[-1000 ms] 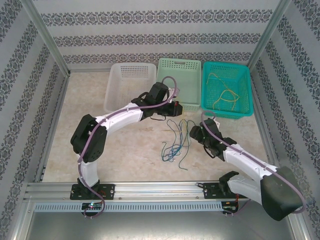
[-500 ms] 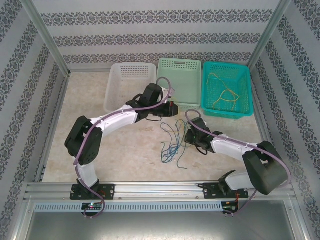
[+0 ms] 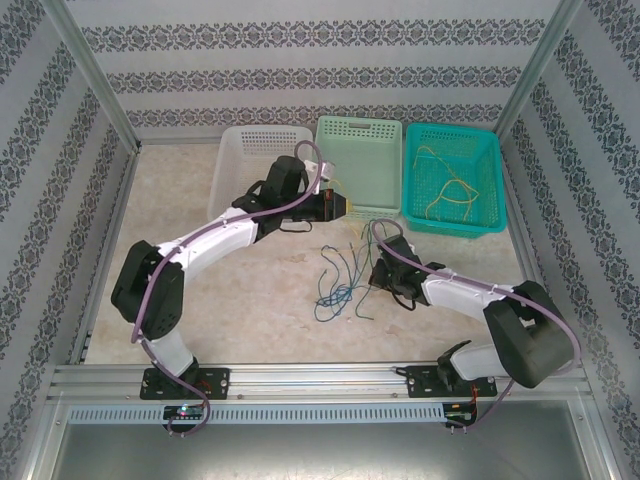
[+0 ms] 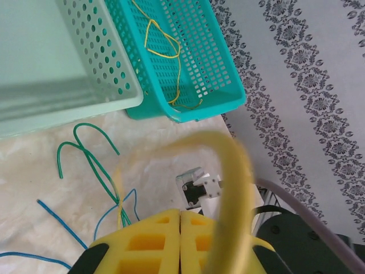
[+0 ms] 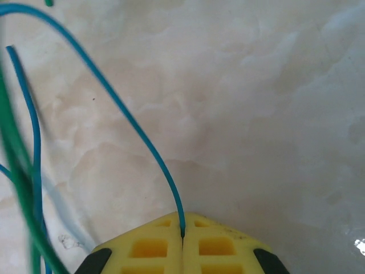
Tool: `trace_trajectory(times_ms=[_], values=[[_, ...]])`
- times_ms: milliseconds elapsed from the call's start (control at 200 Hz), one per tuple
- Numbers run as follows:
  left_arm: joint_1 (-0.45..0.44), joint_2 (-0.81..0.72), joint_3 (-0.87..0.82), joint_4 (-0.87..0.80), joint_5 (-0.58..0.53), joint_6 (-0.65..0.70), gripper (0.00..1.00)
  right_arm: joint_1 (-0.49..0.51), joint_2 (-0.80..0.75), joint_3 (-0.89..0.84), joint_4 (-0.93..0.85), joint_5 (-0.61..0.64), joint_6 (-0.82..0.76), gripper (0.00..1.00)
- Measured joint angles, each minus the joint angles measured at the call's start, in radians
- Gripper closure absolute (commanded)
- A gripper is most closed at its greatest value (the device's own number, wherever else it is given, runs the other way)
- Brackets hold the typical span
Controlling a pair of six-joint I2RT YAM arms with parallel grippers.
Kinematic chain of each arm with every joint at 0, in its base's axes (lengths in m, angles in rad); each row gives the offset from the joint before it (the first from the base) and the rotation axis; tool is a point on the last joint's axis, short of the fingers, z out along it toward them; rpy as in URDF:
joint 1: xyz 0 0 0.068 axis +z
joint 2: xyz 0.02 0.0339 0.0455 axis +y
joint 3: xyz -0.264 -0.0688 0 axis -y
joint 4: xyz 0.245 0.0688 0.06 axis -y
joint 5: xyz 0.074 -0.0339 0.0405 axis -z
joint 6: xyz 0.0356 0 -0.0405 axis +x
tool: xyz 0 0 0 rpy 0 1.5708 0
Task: Untangle the cables
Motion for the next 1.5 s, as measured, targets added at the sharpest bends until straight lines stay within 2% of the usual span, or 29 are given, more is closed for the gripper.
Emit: trace_trajectory(times_ms=[295, 310, 355, 360, 380, 395, 400, 425, 450, 505, 659, 824, 939, 1049, 1214, 1384, 1499], values=[[0.045, -0.085, 0.037, -0.123, 0.019, 0.076, 1.0, -0.006, 0.013, 0.011, -0.008, -0.001, 0.023, 1.0], [0.046, -0.089, 0.038, -0.126, 0.02, 0.079, 1.0, -0.006, 0.014, 0.013, -0.01, -0.001, 0.023, 0.96], [0.05, -0.101, 0.039, -0.138, 0.021, 0.085, 1.0, -0.005, 0.014, 0.016, -0.015, -0.001, 0.025, 0.75], [0.05, -0.102, 0.039, -0.139, 0.022, 0.085, 1.0, -0.005, 0.014, 0.016, -0.016, -0.001, 0.024, 0.75], [0.05, -0.105, 0.039, -0.142, 0.023, 0.087, 1.0, -0.005, 0.014, 0.017, -0.016, -0.002, 0.023, 0.58], [0.05, -0.109, 0.039, -0.145, 0.023, 0.089, 1.0, -0.005, 0.014, 0.017, -0.015, -0.006, 0.025, 0.52], [0.05, -0.109, 0.039, -0.145, 0.023, 0.089, 1.0, -0.005, 0.014, 0.018, -0.014, -0.006, 0.024, 0.45], [0.05, -0.113, 0.039, -0.146, 0.024, 0.09, 1.0, -0.003, 0.012, 0.019, -0.005, -0.014, 0.023, 0.34], [0.05, -0.115, 0.039, -0.147, 0.024, 0.09, 1.0, 0.003, 0.008, 0.023, -0.002, -0.015, 0.022, 0.28], [0.05, -0.118, 0.039, -0.146, 0.024, 0.091, 1.0, 0.008, -0.014, 0.027, -0.003, -0.012, 0.022, 0.23], [0.05, -0.127, 0.021, -0.146, 0.022, 0.101, 1.0, -0.013, -0.179, 0.022, -0.056, 0.008, 0.029, 0.21], [0.05, -0.127, 0.019, -0.148, 0.02, 0.12, 1.0, -0.075, -0.372, 0.021, -0.146, 0.015, 0.039, 0.28], [0.05, -0.127, 0.019, -0.148, 0.029, 0.127, 1.0, -0.083, -0.436, 0.052, -0.213, 0.006, 0.028, 0.32], [0.05, -0.127, 0.019, -0.145, 0.059, 0.127, 0.99, -0.084, -0.433, 0.117, -0.224, -0.039, 0.005, 0.32], [0.05, -0.125, 0.019, -0.146, 0.09, 0.141, 0.99, -0.084, -0.343, 0.257, -0.217, -0.158, 0.008, 0.32], [0.05, -0.125, 0.019, -0.177, 0.068, 0.206, 0.99, -0.098, -0.311, 0.289, -0.168, -0.274, 0.159, 0.3], [0.049, -0.125, 0.018, -0.2, 0.021, 0.259, 0.99, -0.158, -0.31, 0.289, -0.101, -0.387, 0.294, 0.3]])
